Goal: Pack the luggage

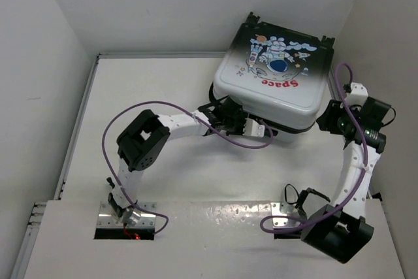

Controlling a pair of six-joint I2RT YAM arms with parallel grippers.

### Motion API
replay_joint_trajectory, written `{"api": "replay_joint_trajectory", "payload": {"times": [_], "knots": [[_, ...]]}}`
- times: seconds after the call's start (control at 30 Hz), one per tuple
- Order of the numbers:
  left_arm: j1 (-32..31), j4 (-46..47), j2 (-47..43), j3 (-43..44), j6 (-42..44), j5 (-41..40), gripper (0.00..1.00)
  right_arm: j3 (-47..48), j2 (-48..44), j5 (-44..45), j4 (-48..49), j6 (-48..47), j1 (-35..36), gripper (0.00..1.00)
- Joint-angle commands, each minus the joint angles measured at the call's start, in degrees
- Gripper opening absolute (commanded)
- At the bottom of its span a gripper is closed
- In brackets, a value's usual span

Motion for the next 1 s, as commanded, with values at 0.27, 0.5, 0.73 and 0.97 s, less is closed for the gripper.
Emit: {"api": "replay_joint_trajectory", "payload": {"times": [0.27,0.5,0.73,0.97], "knots": [[10.5,-23.3,-4.8,-13.4,-2.7,-14.4,0.00,-1.1,-0.8,26.7,10.5,5.7,7.6,0.38],[12.1,-23.8,-13.1,-21.7,-3.2,-12.9,0.00,-5.7,7.8,43.1,22.0,11.9,18.5,0.35],[12.1,-23.8,-18.1,-27.8,-5.1,-8.7,0.00,-0.9,22.7,34.2,35.0,18.1,24.1,0.38],[12.1,-23.2,-19.1,-29.6,-9.0,-4.9,0.00,20.4,39.6,28.4,33.8,21.8,32.3,0.41]]}}
